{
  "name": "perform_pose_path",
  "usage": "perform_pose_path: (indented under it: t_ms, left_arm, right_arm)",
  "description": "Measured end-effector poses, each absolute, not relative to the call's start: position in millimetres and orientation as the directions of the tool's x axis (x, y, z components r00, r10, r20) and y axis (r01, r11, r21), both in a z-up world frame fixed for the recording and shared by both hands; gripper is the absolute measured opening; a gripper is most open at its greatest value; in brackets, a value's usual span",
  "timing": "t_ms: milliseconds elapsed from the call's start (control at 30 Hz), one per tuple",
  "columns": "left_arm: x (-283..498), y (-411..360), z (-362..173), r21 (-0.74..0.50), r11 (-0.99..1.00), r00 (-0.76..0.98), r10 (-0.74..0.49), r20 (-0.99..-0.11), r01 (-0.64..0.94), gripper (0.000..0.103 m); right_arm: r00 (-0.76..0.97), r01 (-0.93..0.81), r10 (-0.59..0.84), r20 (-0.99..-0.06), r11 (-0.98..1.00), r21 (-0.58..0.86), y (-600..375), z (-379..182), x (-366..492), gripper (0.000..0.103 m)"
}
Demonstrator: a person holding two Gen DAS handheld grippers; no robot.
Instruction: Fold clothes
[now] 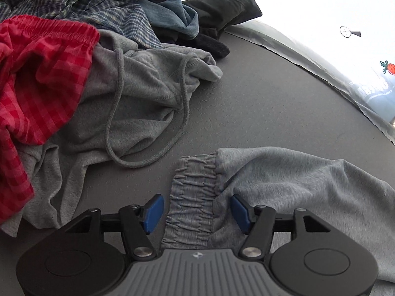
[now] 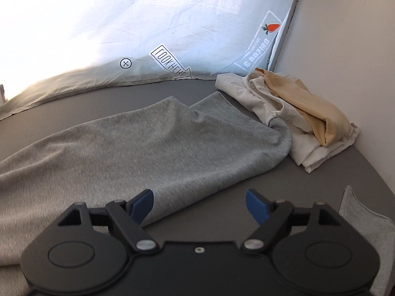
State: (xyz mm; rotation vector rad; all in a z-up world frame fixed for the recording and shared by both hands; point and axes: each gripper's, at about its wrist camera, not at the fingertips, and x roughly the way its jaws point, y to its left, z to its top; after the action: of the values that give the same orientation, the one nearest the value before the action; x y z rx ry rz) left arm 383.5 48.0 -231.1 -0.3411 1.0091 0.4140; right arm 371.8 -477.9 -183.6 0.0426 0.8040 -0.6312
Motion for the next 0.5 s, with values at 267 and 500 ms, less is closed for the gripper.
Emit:
perform_pose_path:
  t_ms: [267,500]
  left_arm:
    - [386,58,-224,-0.006,0.81,0.457,0.323,-0.829,-0.586,0.01]
    - [385,87,-221,0.032,0.755,0.4,0.382,-0.833,-0.654,0.01]
  right_arm:
    - [0.479,0.605,-0.555,-0.68,0.77,-0.202,-476,-170,354,0.083]
    - [0.519,0.6,-0.533,-0.668,0.784,-0.16,-494,-162,371,0.082]
